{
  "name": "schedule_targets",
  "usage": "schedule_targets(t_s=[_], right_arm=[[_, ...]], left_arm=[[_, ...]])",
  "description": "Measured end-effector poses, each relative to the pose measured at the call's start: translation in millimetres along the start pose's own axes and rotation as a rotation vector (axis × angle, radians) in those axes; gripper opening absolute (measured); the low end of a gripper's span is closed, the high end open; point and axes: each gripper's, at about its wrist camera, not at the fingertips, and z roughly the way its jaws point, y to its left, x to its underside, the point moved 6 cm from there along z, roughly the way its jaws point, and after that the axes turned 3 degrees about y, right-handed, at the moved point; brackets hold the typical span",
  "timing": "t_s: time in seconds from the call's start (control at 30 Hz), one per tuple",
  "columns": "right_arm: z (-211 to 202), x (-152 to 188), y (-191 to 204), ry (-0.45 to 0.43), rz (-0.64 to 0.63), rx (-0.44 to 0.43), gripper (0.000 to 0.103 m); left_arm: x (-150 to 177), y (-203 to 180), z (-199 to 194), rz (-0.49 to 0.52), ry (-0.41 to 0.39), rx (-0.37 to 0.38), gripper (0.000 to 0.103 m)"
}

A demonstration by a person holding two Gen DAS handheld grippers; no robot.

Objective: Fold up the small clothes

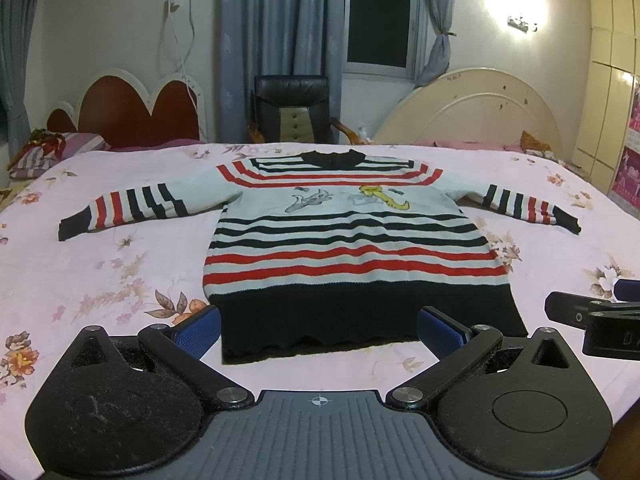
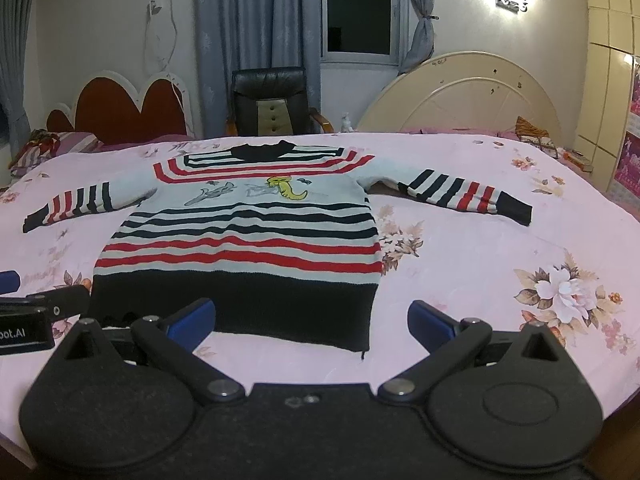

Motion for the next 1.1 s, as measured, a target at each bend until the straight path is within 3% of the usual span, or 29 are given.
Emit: schedule_targets(t_s=[0.37,0.53,0.6,0.63,0.7,0.73,0.83,1.0,1.1], right_arm=[[6,1,2,0.01,0.01,-0.009,0.102],[12,5,-8,0.026,0.018,0.008,0.102],[14,5,-18,0.027,0.037,0.014,0.102],[16,4,-25,0.026,0.054,0.018,0.102],[20,0,-44,0.013,0.088,0.035,0.102],[23,-3,-54,0.009,0.103,0.05,0.102],[37,-16,-93,-0.005,0.183,0.064,0.102],[87,-36,-182,0.003,0.36,0.148,0.102],[127,-52,-245,-0.01,0.498,0.167,0.1]], left_arm=[[4,6,7,0.001,0.02,-0.005,0.103],[5,3,21,-0.07,0.038,0.074,0.103],[8,-10,33,-0.03,0.058,0.071,0.103],[11,-20,40,0.034,0.07,0.063,0.103],[16,-42,51,0.143,0.087,0.135,0.103],[15,-46,57,0.144,0.094,0.15,0.103],[-2,-47,76,0.062,0.055,0.159,0.103],[-48,-38,126,-0.017,-0.029,0.044,0.103],[-74,-31,166,-0.095,0.022,0.023,0.103]])
